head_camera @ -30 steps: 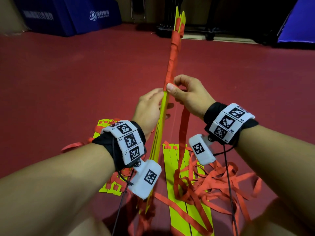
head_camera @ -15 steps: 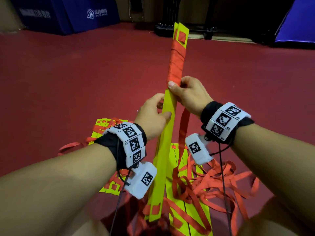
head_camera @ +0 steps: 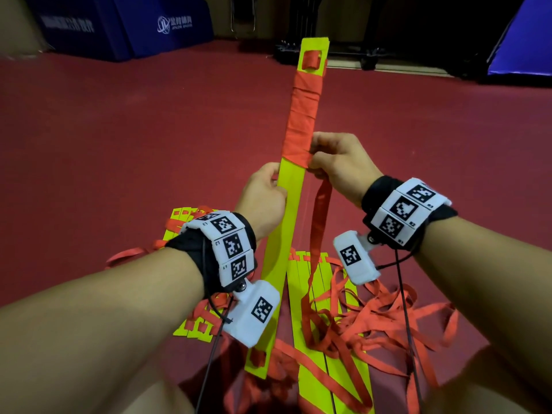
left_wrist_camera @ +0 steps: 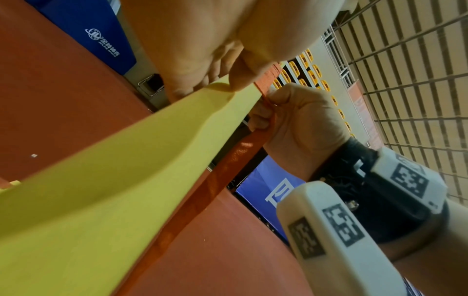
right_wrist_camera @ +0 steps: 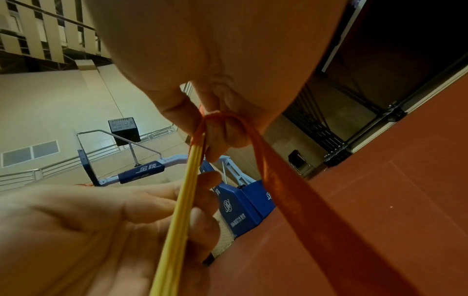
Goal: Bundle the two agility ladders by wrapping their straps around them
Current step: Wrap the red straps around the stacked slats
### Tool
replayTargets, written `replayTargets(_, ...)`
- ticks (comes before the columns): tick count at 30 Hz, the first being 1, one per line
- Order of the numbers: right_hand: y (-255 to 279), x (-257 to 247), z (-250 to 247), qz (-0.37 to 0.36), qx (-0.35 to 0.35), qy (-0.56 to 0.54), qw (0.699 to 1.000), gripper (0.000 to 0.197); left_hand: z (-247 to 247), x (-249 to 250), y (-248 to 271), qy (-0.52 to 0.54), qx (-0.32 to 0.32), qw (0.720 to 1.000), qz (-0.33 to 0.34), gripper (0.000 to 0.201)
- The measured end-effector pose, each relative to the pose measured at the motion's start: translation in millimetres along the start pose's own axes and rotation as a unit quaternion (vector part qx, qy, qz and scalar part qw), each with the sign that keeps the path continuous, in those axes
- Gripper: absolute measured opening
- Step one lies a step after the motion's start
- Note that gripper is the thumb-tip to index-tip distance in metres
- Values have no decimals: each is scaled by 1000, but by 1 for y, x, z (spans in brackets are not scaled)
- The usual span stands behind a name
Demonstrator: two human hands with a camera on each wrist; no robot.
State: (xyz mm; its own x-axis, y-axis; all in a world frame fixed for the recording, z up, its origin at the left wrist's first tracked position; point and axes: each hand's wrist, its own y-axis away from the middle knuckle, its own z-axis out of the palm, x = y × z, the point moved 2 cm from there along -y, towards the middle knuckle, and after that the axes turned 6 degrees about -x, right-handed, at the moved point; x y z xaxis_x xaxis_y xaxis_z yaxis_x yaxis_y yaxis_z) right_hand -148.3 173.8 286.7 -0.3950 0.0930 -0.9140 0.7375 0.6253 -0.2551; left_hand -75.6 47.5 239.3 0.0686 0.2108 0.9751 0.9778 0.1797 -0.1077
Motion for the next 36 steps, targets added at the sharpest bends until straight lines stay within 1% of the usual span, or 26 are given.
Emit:
replayTargets(5, -1, 1, -2, -9, 11, 17, 1000, 19, 4, 5, 0, -5, -17, 1000, -8, 19)
replayTargets(6, 0, 0, -3, -10, 12, 22, 1000, 19, 5, 5, 0, -14, -20, 1000, 2, 20)
replayTargets(9, 2, -2, -3, -14, 7, 17, 1000, 23, 5, 8, 5, -59, -20, 997, 36, 42)
replayTargets(11, 4, -4, -4, -30, 7, 19, 999, 25, 4, 8, 7, -80, -21, 996, 45, 48)
replayTargets(14, 6, -3, -7, -62, 1, 28, 998, 30, 2, 9, 11, -118, -29, 991, 50, 46)
replayTargets(17, 7, -1, -8, -74, -7, 26, 997, 37, 0, 12, 13, -150, -12, 988, 46, 33)
replayTargets(21, 8, 2, -10, -71, -9, 29, 997, 37, -2, 16, 15, -133, -15, 990, 38, 29)
replayTargets(23, 9, 3, -9, -70, -13, 33, 997, 37, -4, 15, 15, -148, -20, 988, 32, 25)
replayTargets(24, 9, 3, -9, -68, -13, 43, 997, 38, -5, 14, 15, -154, -24, 987, 29, 26)
replayTargets(27, 11, 2, -5, -51, -8, 73, 996, 40, -5, 11, 17, -140, -42, 989, 8, 41)
replayTargets(28, 11, 2, -4, -43, -6, 75, 996, 40, -4, 10, 17, -135, -46, 990, 1, 40)
replayTargets(31, 11, 2, -3, -31, 2, 89, 996, 38, -5, 11, 16, -127, -55, 990, -1, 17)
replayTargets(32, 10, 3, -3, -27, 6, 98, 995, 38, -5, 10, 15, -128, -58, 990, 5, 15)
replayTargets(34, 9, 5, -3, -19, 12, 108, 994, 35, -5, 10, 15, -127, -65, 990, 10, 18)
replayTargets(36, 8, 8, -1, -14, 10, 107, 994, 27, -5, 9, 15, -112, -72, 991, 12, 22)
